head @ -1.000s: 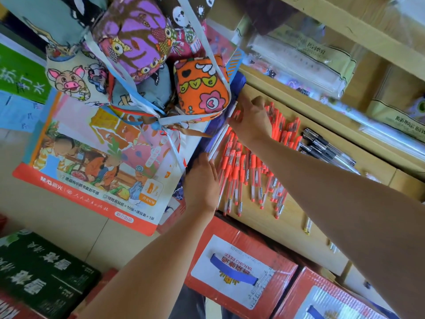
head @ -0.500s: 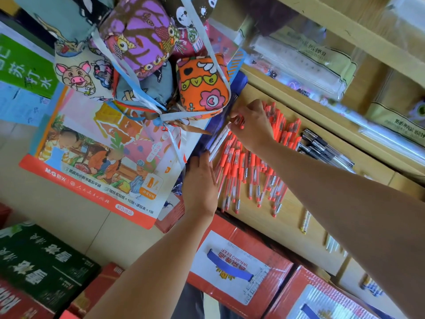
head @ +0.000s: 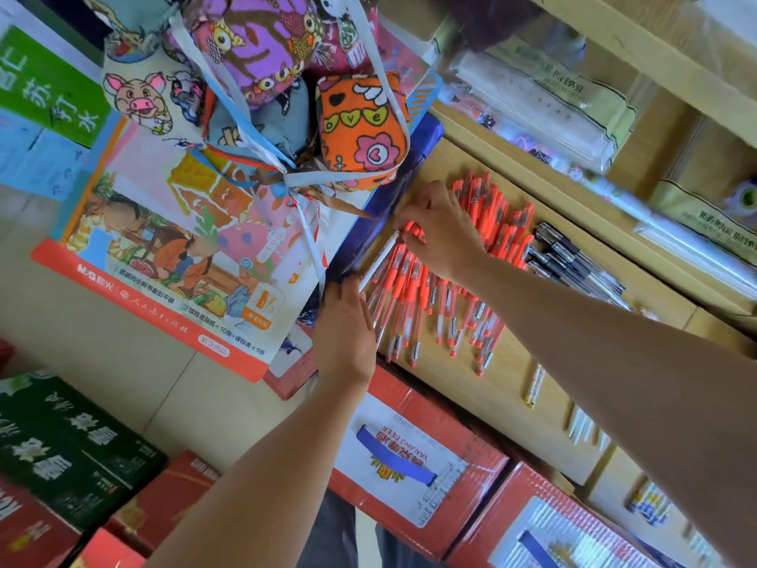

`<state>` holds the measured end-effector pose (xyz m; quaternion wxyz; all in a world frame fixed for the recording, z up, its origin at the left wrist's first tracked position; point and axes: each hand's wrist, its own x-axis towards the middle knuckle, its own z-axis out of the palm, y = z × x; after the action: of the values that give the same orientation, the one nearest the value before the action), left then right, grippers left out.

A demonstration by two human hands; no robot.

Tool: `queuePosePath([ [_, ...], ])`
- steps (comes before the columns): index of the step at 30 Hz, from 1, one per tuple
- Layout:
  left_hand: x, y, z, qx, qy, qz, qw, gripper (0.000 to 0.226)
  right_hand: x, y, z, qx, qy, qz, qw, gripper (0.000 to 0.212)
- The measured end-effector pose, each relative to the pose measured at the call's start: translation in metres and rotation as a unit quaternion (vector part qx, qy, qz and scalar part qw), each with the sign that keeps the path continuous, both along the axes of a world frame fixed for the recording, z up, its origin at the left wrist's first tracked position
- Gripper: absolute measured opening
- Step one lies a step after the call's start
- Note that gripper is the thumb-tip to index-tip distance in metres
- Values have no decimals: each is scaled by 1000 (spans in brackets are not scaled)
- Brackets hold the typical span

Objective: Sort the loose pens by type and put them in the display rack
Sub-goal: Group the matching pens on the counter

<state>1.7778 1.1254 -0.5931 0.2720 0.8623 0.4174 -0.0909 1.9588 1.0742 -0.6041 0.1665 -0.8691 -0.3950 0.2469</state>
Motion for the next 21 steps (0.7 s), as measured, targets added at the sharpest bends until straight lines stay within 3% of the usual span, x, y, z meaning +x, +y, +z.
queuePosePath([
  [7, -6, 0, -8, 6, 46, -4, 999, 28, -5, 2, -2, -3, -16, -3, 1000, 18],
  [15, -3, 2, -3, 34, 60, -21, 997, 31, -8, -6, -5, 81, 32, -52, 995, 22],
  [19, -7, -2, 9, 11, 26, -11, 1000, 27, -13, -12, 7, 152, 70, -137, 976, 18],
  [21, -7, -8, 16, -11, 1, -22, 1000, 26, -20, -14, 22, 162, 164, -220, 948, 14],
])
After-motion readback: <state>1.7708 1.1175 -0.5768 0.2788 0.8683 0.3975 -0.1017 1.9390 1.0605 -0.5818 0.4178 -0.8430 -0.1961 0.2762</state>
